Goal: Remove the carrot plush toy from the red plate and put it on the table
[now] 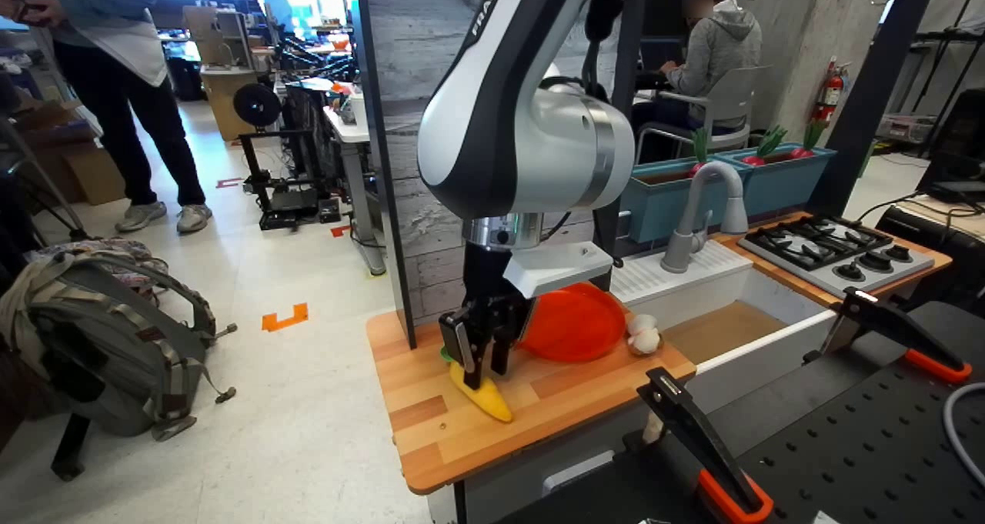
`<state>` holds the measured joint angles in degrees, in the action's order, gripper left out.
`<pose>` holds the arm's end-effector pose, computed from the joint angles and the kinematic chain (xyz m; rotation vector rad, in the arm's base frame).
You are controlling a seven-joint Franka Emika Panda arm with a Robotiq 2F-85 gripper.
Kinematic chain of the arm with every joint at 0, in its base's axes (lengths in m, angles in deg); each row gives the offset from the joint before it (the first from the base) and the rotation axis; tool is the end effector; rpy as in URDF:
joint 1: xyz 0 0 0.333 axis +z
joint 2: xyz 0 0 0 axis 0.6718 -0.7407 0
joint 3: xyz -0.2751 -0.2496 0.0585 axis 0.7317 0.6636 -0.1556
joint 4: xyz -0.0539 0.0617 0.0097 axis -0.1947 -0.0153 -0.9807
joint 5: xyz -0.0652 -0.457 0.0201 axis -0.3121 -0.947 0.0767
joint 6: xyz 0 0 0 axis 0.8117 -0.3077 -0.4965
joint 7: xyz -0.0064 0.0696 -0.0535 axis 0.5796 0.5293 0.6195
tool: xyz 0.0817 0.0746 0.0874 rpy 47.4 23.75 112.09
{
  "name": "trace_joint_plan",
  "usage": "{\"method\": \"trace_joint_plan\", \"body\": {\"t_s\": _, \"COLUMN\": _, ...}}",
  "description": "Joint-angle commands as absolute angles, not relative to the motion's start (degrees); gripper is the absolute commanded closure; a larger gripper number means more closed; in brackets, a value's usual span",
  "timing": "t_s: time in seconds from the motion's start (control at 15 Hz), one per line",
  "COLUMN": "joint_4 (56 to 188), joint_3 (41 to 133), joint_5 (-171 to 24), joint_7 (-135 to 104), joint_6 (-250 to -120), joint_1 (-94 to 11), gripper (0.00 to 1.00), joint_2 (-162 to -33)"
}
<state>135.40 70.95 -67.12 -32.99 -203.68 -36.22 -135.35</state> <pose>0.6286 0.2148 -0.0515 -2.8783 -0.6038 0.1693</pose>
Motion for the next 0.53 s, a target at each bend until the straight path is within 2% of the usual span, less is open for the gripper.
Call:
{"method": "trace_joint_plan", "body": {"t_s": 0.0, "joint_4": 136.51, "joint_3": 71.13, "joint_5": -69.08, "joint_7": -31.86, "joint_6": -202.97, "joint_1": -35.39, "gripper": 0.22, "joint_2": -132.58}}
{"method": "trace_joint_plan", "body": {"t_s": 0.2, "joint_4": 140.65, "joint_3": 70.98, "joint_5": -70.1, "joint_7": -32.47, "joint_6": -202.42, "joint_1": -34.99, "gripper": 0.01, "joint_2": -128.33}}
{"method": "trace_joint_plan", "body": {"t_s": 0.27, "joint_4": 141.88, "joint_3": 71.43, "joint_5": -71.14, "joint_7": -32.73, "joint_6": -201.94, "joint_1": -34.54, "gripper": 0.0, "joint_2": -127.13}}
{"method": "trace_joint_plan", "body": {"t_s": 0.33, "joint_4": 137.45, "joint_3": 70.48, "joint_5": -69.82, "joint_7": -32.54, "joint_6": -203.05, "joint_1": -35.62, "gripper": 0.1, "joint_2": -131.69}}
{"method": "trace_joint_plan", "body": {"t_s": 0.4, "joint_4": 138.64, "joint_3": 70.49, "joint_5": -70.16, "joint_7": -32.58, "joint_6": -202.83, "joint_1": -35.47, "gripper": 0.01, "joint_2": -130.48}}
{"method": "trace_joint_plan", "body": {"t_s": 0.47, "joint_4": 139.58, "joint_3": 70.5, "joint_5": -70.3, "joint_7": -32.6, "joint_6": -202.71, "joint_1": -35.39, "gripper": 0.0, "joint_2": -129.53}}
